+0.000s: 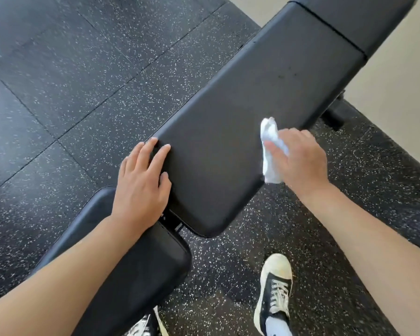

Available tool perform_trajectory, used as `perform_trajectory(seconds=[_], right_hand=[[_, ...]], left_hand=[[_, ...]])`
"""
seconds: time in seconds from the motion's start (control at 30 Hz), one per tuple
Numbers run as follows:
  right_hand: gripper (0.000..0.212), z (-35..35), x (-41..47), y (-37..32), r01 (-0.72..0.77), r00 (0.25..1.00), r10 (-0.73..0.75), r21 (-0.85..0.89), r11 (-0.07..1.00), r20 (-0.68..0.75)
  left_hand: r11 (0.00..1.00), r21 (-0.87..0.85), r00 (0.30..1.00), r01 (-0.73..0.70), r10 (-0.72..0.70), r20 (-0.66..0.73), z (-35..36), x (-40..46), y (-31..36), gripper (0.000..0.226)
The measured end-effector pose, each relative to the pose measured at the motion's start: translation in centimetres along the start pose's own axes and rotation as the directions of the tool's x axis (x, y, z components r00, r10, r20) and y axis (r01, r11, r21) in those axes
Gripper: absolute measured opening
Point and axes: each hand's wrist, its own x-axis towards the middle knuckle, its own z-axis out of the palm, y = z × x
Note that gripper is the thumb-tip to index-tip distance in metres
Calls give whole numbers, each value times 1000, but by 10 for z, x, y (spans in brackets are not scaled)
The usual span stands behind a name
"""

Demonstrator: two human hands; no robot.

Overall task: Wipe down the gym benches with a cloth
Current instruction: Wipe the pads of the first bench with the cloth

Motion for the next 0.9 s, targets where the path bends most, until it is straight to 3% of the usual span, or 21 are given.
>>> perform_trajectory(seconds=[0.13,0.2,0.33,0.5,0.57,0.63,0.73,0.9], right_hand=[[34,10,-2,-12,-162,984,169,120,980,-53],[30,13,-25,-33,-146,985,159,164,976,-65],[26,20,-81,-73,112,994,-110,209,971,-24],[27,17,-81,-52,333,942,-334,207,920,-34],[27,13,-56,-18,257,966,-245,210,943,-79],[28,8,-22,25,75,993,-51,224,972,-110],[31,6,22,70,-158,971,190,209,965,-142],[25,11,9,40,-176,968,213,248,953,-131]], left_hand=[[1000,7,1000,16,-16,-3,5,34,31,57],[995,-28,994,99,-100,-42,14,54,46,56],[917,-99,904,386,-398,-157,33,76,67,54],[921,-43,897,388,-388,-214,39,77,70,53],[916,-39,893,399,-398,-209,39,77,73,53],[912,-32,891,408,-406,-203,39,78,74,54],[907,-34,885,421,-418,-207,39,79,75,55],[901,-43,878,431,-430,-210,39,81,77,60]])
